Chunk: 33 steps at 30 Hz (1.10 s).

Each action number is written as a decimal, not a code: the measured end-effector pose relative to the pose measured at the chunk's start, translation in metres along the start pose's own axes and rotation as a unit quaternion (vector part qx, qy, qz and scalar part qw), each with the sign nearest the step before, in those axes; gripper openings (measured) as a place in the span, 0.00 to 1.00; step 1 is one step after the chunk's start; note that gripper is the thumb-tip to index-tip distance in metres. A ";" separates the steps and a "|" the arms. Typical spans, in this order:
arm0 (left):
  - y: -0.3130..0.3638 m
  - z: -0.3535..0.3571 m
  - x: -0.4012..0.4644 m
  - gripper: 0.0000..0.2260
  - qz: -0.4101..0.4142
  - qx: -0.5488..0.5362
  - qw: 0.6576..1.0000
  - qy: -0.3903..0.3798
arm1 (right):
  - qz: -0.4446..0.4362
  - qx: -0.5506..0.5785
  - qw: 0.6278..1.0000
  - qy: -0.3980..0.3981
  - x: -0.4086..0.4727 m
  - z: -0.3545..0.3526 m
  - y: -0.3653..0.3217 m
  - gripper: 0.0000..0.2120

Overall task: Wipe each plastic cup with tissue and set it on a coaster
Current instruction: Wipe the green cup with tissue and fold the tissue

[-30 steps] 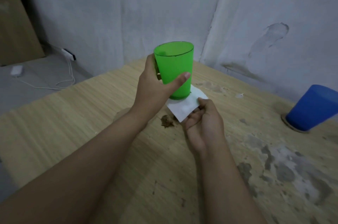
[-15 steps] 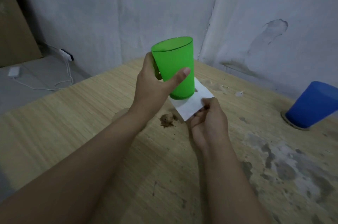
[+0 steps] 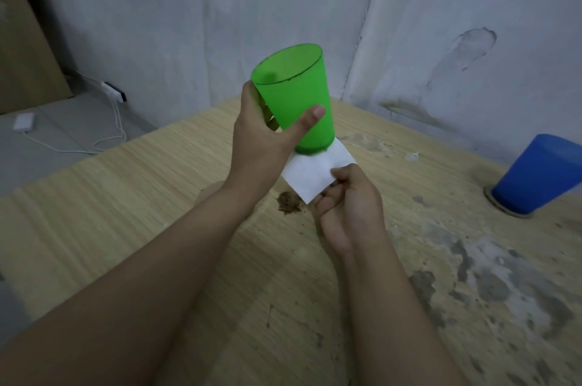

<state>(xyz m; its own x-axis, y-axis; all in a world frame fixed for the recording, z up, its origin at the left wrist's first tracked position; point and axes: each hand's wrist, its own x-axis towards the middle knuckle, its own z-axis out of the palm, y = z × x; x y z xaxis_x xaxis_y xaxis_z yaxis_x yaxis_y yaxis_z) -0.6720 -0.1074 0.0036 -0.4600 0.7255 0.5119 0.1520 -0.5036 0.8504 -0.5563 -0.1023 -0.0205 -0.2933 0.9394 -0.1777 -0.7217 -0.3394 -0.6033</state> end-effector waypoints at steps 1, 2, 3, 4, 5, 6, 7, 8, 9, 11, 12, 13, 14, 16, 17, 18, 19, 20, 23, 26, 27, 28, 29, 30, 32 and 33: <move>0.000 -0.001 0.001 0.24 0.001 0.004 1.000 0.001 | 0.000 0.005 1.000 0.005 0.001 -0.001 -0.001 0.17; -0.001 -0.002 0.001 0.25 0.003 0.008 1.000 0.003 | -0.002 0.013 1.000 0.011 0.001 -0.001 -0.002 0.17; -0.001 -0.002 0.002 0.25 0.005 0.010 1.000 0.003 | -0.007 0.021 1.000 0.016 0.001 -0.002 -0.002 0.18; -0.001 -0.003 0.002 0.25 0.006 0.011 1.000 0.003 | -0.008 0.026 0.999 0.024 0.002 -0.003 -0.003 0.19; -0.001 -0.003 0.002 0.25 0.006 0.012 1.000 0.001 | -0.008 0.029 0.999 0.027 0.003 -0.005 -0.003 0.21; -0.002 -0.003 0.003 0.25 0.007 0.013 1.000 -0.001 | -0.007 0.032 0.999 0.031 0.004 -0.007 -0.004 0.22; -0.002 -0.003 0.002 0.25 0.007 0.015 1.000 -0.004 | -0.007 0.034 0.999 0.035 0.005 -0.009 -0.004 0.21; -0.002 -0.003 0.002 0.25 0.007 0.015 1.000 -0.007 | -0.008 0.040 0.998 0.040 0.006 -0.010 -0.005 0.20; -0.002 -0.003 0.002 0.24 0.007 0.016 1.000 -0.009 | -0.011 0.047 0.998 0.048 0.006 -0.012 -0.005 0.19; -0.002 -0.003 0.001 0.24 0.008 0.016 1.000 -0.010 | -0.023 0.067 0.995 0.069 0.006 -0.013 -0.008 0.17; -0.002 -0.003 0.001 0.24 0.009 0.016 1.000 -0.011 | -0.033 0.075 0.994 0.075 0.005 -0.012 -0.010 0.16; -0.002 -0.003 0.001 0.24 0.009 0.016 1.000 -0.012 | -0.043 0.073 0.993 0.078 0.005 -0.011 -0.011 0.14; -0.001 -0.002 0.001 0.24 0.009 0.015 1.000 -0.014 | -0.053 0.063 0.993 0.084 0.005 -0.010 -0.013 0.13; -0.002 -0.002 0.000 0.24 0.008 0.013 1.000 -0.017 | -0.062 0.041 0.993 0.088 0.004 -0.007 -0.013 0.11; -0.003 -0.001 0.000 0.25 0.006 0.014 1.000 -0.021 | -0.059 0.036 0.994 0.081 0.004 -0.006 -0.013 0.11; -0.004 -0.001 0.000 0.26 0.004 0.018 0.999 -0.027 | -0.053 0.032 0.995 0.072 0.003 -0.005 -0.013 0.11; -0.005 0.000 -0.001 0.27 0.002 0.024 0.999 -0.032 | -0.048 0.030 0.996 0.062 0.003 -0.004 -0.012 0.11; -0.007 0.000 -0.001 0.28 0.001 0.029 0.999 -0.035 | -0.043 0.030 0.997 0.055 0.002 -0.004 -0.011 0.12; -0.009 -0.001 0.000 0.29 -0.001 0.033 0.999 -0.028 | -0.034 0.035 0.998 0.044 0.004 -0.006 -0.010 0.17; -0.008 -0.001 0.001 0.29 -0.003 0.026 0.999 -0.020 | -0.031 0.028 0.998 0.042 0.005 -0.010 -0.010 0.19; -0.008 -0.001 0.001 0.28 -0.003 0.025 1.000 -0.018 | -0.030 0.021 0.998 0.042 0.005 -0.010 -0.010 0.19; -0.007 -0.001 0.001 0.28 -0.002 0.024 1.000 -0.015 | -0.029 0.014 0.999 0.040 0.006 -0.011 -0.009 0.19; -0.007 -0.001 0.001 0.28 -0.001 0.023 1.000 -0.012 | -0.028 0.012 0.999 0.038 0.006 -0.011 -0.009 0.19; -0.006 -0.001 0.001 0.27 0.000 0.022 1.000 -0.009 | -0.027 0.010 0.999 0.036 0.006 -0.011 -0.008 0.19; -0.005 -0.001 0.001 0.27 0.000 0.019 1.000 -0.003 | -0.024 0.012 0.999 0.028 0.006 -0.012 -0.007 0.19; -0.005 -0.002 0.001 0.26 0.001 0.019 1.000 -0.002 | -0.022 0.014 0.999 0.026 0.007 -0.012 -0.007 0.19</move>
<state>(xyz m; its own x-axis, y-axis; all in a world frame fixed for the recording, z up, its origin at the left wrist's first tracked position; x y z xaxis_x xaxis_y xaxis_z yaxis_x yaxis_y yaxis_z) -0.6746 -0.1049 -0.0003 -0.4568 0.7261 0.5140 0.1855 -0.4874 0.8533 -0.5455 -0.0930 -0.0271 -0.2282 0.9545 -0.1918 -0.7511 -0.2980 -0.5891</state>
